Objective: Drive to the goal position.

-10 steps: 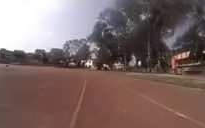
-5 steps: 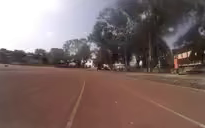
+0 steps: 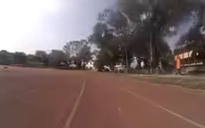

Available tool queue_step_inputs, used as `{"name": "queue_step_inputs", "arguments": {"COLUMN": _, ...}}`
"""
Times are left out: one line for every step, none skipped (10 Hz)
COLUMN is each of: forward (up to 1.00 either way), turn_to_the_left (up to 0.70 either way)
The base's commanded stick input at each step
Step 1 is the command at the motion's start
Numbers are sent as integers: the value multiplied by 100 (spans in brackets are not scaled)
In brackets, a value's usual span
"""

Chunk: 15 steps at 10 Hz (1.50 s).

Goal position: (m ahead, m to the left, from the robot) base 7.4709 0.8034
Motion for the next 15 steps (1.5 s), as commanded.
{"name": "queue_step_inputs", "arguments": {"forward": 70, "turn_to_the_left": 0}}
{"name": "queue_step_inputs", "arguments": {"forward": 70, "turn_to_the_left": 0}}
{"name": "queue_step_inputs", "arguments": {"forward": 70, "turn_to_the_left": 0}}
{"name": "queue_step_inputs", "arguments": {"forward": 70, "turn_to_the_left": 0}}
{"name": "queue_step_inputs", "arguments": {"forward": 70, "turn_to_the_left": 0}}
{"name": "queue_step_inputs", "arguments": {"forward": 70, "turn_to_the_left": 0}}
{"name": "queue_step_inputs", "arguments": {"forward": 70, "turn_to_the_left": 0}}
{"name": "queue_step_inputs", "arguments": {"forward": 70, "turn_to_the_left": 0}}
{"name": "queue_step_inputs", "arguments": {"forward": 70, "turn_to_the_left": 0}}
{"name": "queue_step_inputs", "arguments": {"forward": 70, "turn_to_the_left": 0}}
{"name": "queue_step_inputs", "arguments": {"forward": 70, "turn_to_the_left": 0}}
{"name": "queue_step_inputs", "arguments": {"forward": 70, "turn_to_the_left": 0}}
{"name": "queue_step_inputs", "arguments": {"forward": 70, "turn_to_the_left": 0}}
{"name": "queue_step_inputs", "arguments": {"forward": 70, "turn_to_the_left": 0}}
{"name": "queue_step_inputs", "arguments": {"forward": 70, "turn_to_the_left": 0}}
